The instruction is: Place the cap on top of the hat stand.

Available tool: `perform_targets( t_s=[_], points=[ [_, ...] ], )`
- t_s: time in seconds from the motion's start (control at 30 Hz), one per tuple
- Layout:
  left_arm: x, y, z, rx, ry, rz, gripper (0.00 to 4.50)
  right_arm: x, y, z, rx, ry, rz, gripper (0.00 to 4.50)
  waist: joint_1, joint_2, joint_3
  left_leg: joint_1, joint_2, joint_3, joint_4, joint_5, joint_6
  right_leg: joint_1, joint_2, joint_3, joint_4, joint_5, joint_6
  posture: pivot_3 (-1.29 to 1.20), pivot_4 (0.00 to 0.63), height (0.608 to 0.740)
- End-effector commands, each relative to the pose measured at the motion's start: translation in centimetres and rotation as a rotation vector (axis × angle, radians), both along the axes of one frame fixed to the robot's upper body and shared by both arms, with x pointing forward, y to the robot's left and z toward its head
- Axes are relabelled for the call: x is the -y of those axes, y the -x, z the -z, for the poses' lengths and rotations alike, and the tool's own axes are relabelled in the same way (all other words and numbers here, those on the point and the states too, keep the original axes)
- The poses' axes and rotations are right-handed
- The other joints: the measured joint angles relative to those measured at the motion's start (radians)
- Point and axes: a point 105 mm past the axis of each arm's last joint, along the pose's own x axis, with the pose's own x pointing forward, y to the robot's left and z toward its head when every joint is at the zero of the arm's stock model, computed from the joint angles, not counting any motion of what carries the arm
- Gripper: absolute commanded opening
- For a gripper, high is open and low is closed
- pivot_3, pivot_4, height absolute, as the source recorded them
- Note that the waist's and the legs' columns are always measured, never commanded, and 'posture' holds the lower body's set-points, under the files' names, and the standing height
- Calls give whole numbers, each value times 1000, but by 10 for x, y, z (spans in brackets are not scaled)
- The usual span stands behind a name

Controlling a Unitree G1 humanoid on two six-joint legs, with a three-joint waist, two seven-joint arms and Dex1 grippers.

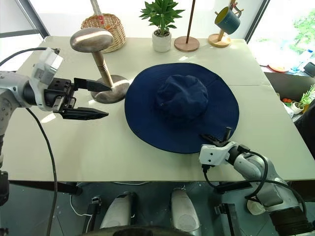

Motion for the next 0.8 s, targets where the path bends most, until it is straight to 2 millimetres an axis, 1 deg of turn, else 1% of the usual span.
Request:
perform_targets(
  t_s=[0.03, 0.17, 0.27, 0.3, 0.33, 0.4, 0.43, 0.47, 0.53, 0.6, 0.67, 0.73, 0.8],
  points=[
    [-4, 6, -13, 54, 41, -33, 4500, 4, -7, -35, 31, -105, 22, 39, -1, 0, 0, 0, 0, 0, 0, 0, 0, 0, 0, 0, 0, 0, 0, 0, 150, 740],
    [-9, 8, -15, 62, 63, -80, 4500, 8, -15, -55, 30, -136, 26, 39, 0, 1, 0, 0, 0, 0, 0, 0, 0, 0, 0, 0, 0, 0, 0, 0, 150, 740],
    [-12, 11, -18, 67, 86, -112, 4500, 8, -21, -75, -4, -271, 64, 39, 1, 1, 0, 0, 0, 0, 0, 0, 0, 0, 0, 0, 0, 0, 0, 0, 150, 740],
    [-15, 13, -21, 69, 100, -136, 4500, 3, -23, -90, -32, -379, 56, 39, 0, 1, 1, 0, 0, 0, 0, 0, 0, 0, 0, 0, 0, 0, 0, 0, 150, 740],
    [-17, 14, -22, 70, 110, -153, 4500, 0, -23, -101, -58, -449, 42, 39, 0, 1, 1, 0, 0, 0, 0, 0, 0, 0, 0, 0, 0, 0, 0, 0, 150, 740],
    [-26, 18, -26, 78, 142, -210, 4500, -12, -25, -133, -86, -567, -25, 39, -3, 2, 2, 0, 0, 0, 0, 0, 0, 0, 0, 0, 0, 0, 0, 0, 150, 740],
    [-29, 20, -28, 81, 156, -234, 4500, -15, -26, -146, -87, -598, -47, 39, -5, 3, 2, 0, 0, 0, 0, 0, 0, -1, 0, 0, 1, 0, 0, 0, 150, 740],
    [-31, 22, -29, 84, 166, -251, 4500, -17, -27, -155, -91, -619, -59, 39, -5, 4, 3, 0, 1, 0, 0, 0, 0, -1, 0, 0, 1, 0, 0, 0, 150, 740],
    [-38, 26, -34, 95, 196, -303, 4500, -23, -34, -183, -82, -669, -99, 39, -2, 5, 3, 0, 1, -1, -1, 0, 0, -2, 0, 0, 2, 0, 0, 0, 150, 740],
    [-46, 31, -38, 106, 217, -355, 4500, -31, -42, -209, -65, -697, -147, 39, -3, 7, 4, 0, 1, -1, -1, 0, 0, -2, 0, -1, 1, 0, 0, 0, 150, 740],
    [-53, 35, -37, 114, 218, -405, 4500, -44, -49, -229, -43, -685, -202, 39, -3, 7, 5, -1, 0, -1, -1, 0, 0, -2, 0, -1, 1, 0, 0, 0, 150, 740],
    [-61, 38, -35, 120, 217, -456, 4500, -60, -57, -244, -21, -649, -264, 39, -2, 7, 5, -1, 0, -1, -2, 0, 0, -3, 0, -2, 1, 0, 0, 0, 150, 740],
    [-65, 40, -34, 122, 218, -482, 4500, -68, -62, -250, -13, -626, -295, 39, -2, 7, 5, -1, 1, 0, -2, 0, 0, -3, -1, -2, 1, 0, -1, 0, 150, 740]
  ],
)
